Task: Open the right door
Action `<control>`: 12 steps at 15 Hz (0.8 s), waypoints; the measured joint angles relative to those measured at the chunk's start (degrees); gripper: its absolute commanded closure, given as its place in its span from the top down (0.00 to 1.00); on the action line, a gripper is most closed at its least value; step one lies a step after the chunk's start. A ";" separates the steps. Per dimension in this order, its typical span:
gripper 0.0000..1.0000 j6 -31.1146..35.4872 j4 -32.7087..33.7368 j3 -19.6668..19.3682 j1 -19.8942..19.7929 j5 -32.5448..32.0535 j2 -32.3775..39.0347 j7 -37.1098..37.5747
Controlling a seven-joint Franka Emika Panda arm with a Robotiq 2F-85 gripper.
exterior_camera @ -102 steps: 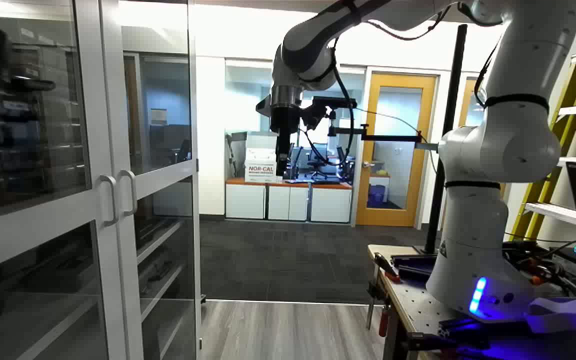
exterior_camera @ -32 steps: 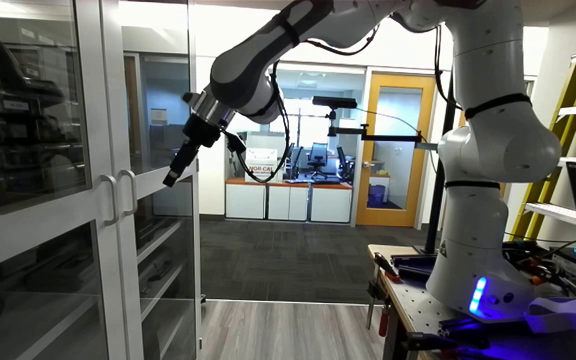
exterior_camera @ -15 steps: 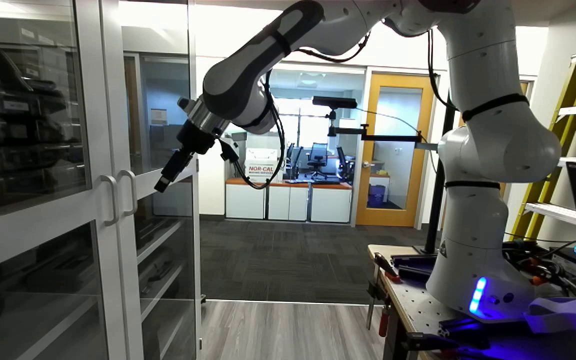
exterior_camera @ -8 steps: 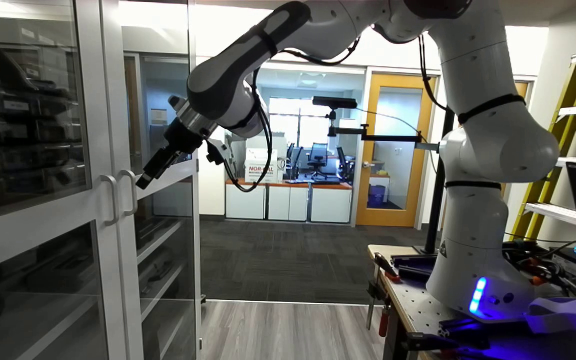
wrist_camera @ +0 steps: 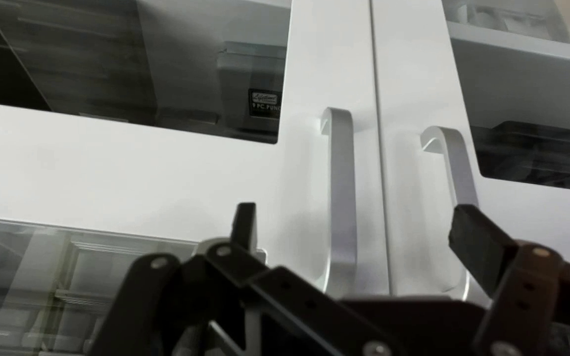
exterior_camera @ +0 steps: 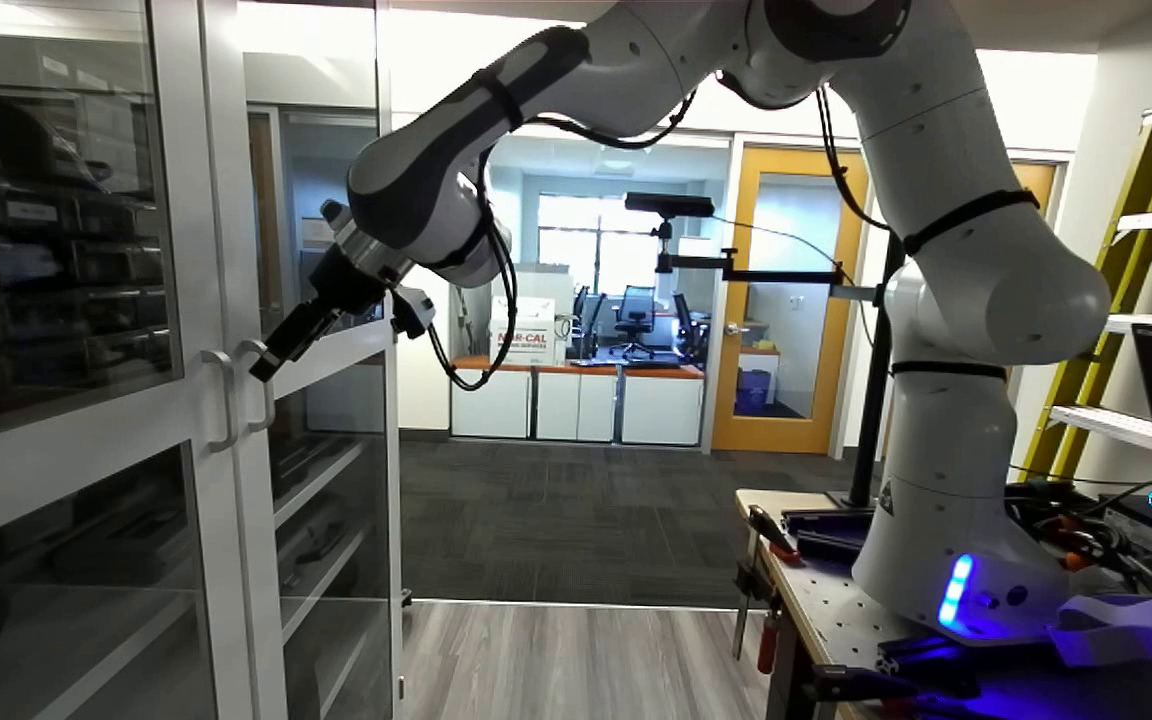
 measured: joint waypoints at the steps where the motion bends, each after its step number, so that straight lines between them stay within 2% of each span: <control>1: 0.75 0.00 0.67 0.43 -0.52 0.00 0.69 -0.13; 2: 0.74 0.01 1.33 0.80 -0.95 0.00 1.26 -0.28; 6: 0.47 0.04 3.15 1.24 -1.84 -0.06 2.88 -0.49; 12: 0.08 -0.41 3.12 -0.41 -0.51 -0.15 2.78 1.97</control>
